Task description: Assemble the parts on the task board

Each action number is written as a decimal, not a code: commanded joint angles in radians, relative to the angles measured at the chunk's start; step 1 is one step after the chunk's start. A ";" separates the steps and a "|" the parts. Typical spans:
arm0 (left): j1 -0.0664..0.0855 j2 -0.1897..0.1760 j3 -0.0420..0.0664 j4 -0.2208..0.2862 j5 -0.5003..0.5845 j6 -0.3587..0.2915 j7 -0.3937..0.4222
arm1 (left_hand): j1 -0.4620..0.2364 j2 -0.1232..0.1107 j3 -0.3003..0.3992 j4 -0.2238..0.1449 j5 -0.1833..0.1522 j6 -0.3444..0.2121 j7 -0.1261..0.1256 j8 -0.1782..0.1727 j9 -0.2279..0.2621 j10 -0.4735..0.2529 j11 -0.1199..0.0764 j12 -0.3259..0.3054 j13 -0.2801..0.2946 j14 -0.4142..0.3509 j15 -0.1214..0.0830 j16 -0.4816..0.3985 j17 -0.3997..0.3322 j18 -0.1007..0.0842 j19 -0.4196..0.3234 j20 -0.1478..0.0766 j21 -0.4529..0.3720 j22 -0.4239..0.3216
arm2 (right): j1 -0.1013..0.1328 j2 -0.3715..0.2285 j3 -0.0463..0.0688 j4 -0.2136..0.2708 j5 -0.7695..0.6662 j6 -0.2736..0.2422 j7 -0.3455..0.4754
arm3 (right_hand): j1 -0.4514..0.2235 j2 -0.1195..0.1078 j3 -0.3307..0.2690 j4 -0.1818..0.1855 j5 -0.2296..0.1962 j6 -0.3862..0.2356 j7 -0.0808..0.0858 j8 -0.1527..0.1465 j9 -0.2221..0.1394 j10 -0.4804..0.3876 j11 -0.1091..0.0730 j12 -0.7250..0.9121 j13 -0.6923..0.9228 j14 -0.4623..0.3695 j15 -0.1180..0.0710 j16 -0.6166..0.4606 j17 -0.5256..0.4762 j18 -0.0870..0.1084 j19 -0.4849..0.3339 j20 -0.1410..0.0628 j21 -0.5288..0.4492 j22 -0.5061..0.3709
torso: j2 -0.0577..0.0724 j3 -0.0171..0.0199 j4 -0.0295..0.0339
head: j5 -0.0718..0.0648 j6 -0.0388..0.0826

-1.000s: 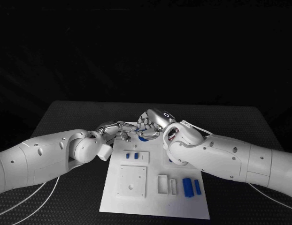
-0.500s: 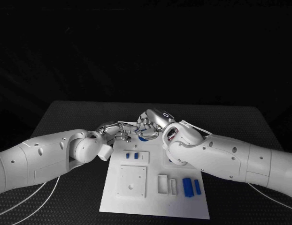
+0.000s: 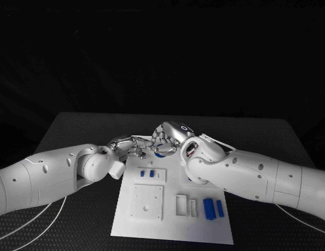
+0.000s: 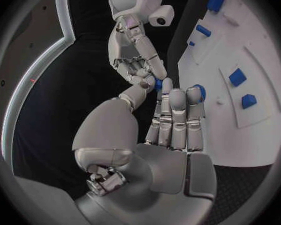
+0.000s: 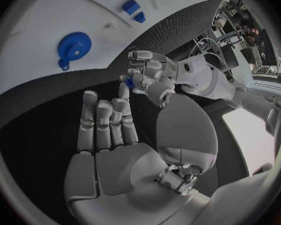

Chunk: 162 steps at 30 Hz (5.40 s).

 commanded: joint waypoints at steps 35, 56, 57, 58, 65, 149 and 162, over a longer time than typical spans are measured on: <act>0.003 -0.022 0.004 -0.004 -0.236 -0.070 0.091 | 0.034 0.008 0.038 -0.003 -0.001 0.032 -0.011 0.016 0.019 0.036 -0.013 0.004 0.021 0.022 -0.015 -0.003 0.008 0.014 0.021 -0.045 0.010 0.018 | 0.000 -0.150 0.006 0.070 0.086 -0.043 0.100 | 0.022 -0.023 -0.063 -0.075 0.290 -0.164 0.071 -0.079 -0.056 -0.115 0.071 -0.082 -0.094 -0.109 0.070 -0.095 -0.071 0.005 -0.130 0.073 -0.093 -0.018 | -0.001 -0.0006 -0.0015 | 0.008 0.002; 0.048 -0.018 0.017 0.005 -1.294 -0.308 0.151 | 0.058 -0.019 0.055 -0.006 -0.005 0.047 -0.017 0.011 0.023 0.046 -0.017 -0.008 0.033 0.043 -0.020 0.005 0.019 0.014 0.041 -0.055 0.023 0.019 | 0.023 -0.230 0.025 -0.071 0.187 -0.053 0.179 | 0.037 -0.021 -0.034 -0.076 0.285 -0.164 0.071 -0.076 -0.062 -0.123 0.073 -0.087 -0.109 -0.120 0.079 -0.101 -0.081 0.006 -0.142 0.082 -0.102 -0.016 | 0.000 0.0033 -0.0008 | 0.014 0.010; 0.048 -0.017 0.016 0.006 -1.324 -0.317 0.146 | 0.059 -0.020 0.056 -0.005 -0.005 0.047 -0.017 0.010 0.023 0.046 -0.017 -0.009 0.033 0.044 -0.020 0.005 0.020 0.014 0.041 -0.055 0.023 0.019 | 0.023 -0.231 0.025 -0.074 0.190 -0.053 0.182 | 0.037 -0.021 -0.034 -0.076 0.285 -0.164 0.071 -0.076 -0.062 -0.123 0.073 -0.087 -0.109 -0.120 0.079 -0.101 -0.081 0.006 -0.142 0.082 -0.102 -0.016 | 0.000 0.0030 -0.0008 | 0.014 0.010; 0.048 -0.016 0.016 0.006 -1.359 -0.321 0.142 | 0.060 -0.021 0.056 -0.005 -0.006 0.048 -0.017 0.010 0.023 0.047 -0.017 -0.009 0.034 0.044 -0.020 0.005 0.020 0.014 0.042 -0.056 0.024 0.019 | 0.023 -0.232 0.026 -0.077 0.192 -0.053 0.183 | 0.038 -0.020 -0.033 -0.076 0.286 -0.164 0.071 -0.076 -0.062 -0.123 0.073 -0.087 -0.110 -0.121 0.079 -0.101 -0.081 0.006 -0.142 0.082 -0.103 -0.016 | 0.000 0.0028 -0.0014 | 0.015 0.009; 0.047 -0.003 0.014 0.008 -1.481 -0.347 0.102 | 0.069 -0.028 0.062 -0.003 -0.009 0.053 -0.019 0.006 0.024 0.049 -0.018 -0.012 0.037 0.048 -0.021 0.002 0.020 0.015 0.048 -0.057 0.026 0.018 | 0.023 -0.236 0.026 -0.076 0.197 -0.053 0.188 | 0.039 -0.017 -0.030 -0.076 0.288 -0.164 0.071 -0.075 -0.063 -0.123 0.072 -0.087 -0.111 -0.121 0.080 -0.100 -0.082 0.006 -0.143 0.083 -0.103 -0.016 | 0.000 0.0032 -0.0011 | 0.013 0.009; 0.029 0.085 -0.003 -0.024 -1.675 -0.231 -0.056 | 0.075 -0.034 0.066 0.010 -0.016 0.065 -0.020 -0.007 0.027 0.057 -0.020 -0.022 0.048 0.064 -0.023 -0.010 0.020 0.016 0.062 -0.060 0.029 0.017 | 0.022 -0.228 0.026 -0.049 0.190 -0.049 0.191 | 0.039 -0.012 -0.019 -0.075 0.311 -0.164 0.071 -0.072 -0.069 -0.124 0.073 -0.085 -0.124 -0.124 0.084 -0.100 -0.091 0.006 -0.145 0.087 -0.107 -0.012 | 0.000 0.0011 -0.0005 | -0.009 -0.013; 0.022 0.094 -0.003 -0.027 -1.674 -0.235 -0.061 | 0.075 -0.034 0.066 0.010 -0.015 0.065 -0.020 -0.008 0.027 0.057 -0.020 -0.023 0.048 0.064 -0.023 -0.010 0.020 0.017 0.062 -0.060 0.029 0.017 | 0.022 -0.224 0.026 -0.051 0.190 -0.046 0.191 | 0.039 -0.012 -0.018 -0.075 0.313 -0.164 0.071 -0.072 -0.069 -0.124 0.073 -0.085 -0.125 -0.124 0.084 -0.100 -0.091 0.006 -0.145 0.087 -0.107 -0.011 | 0.000 0.0012 0.0006 | -0.010 -0.014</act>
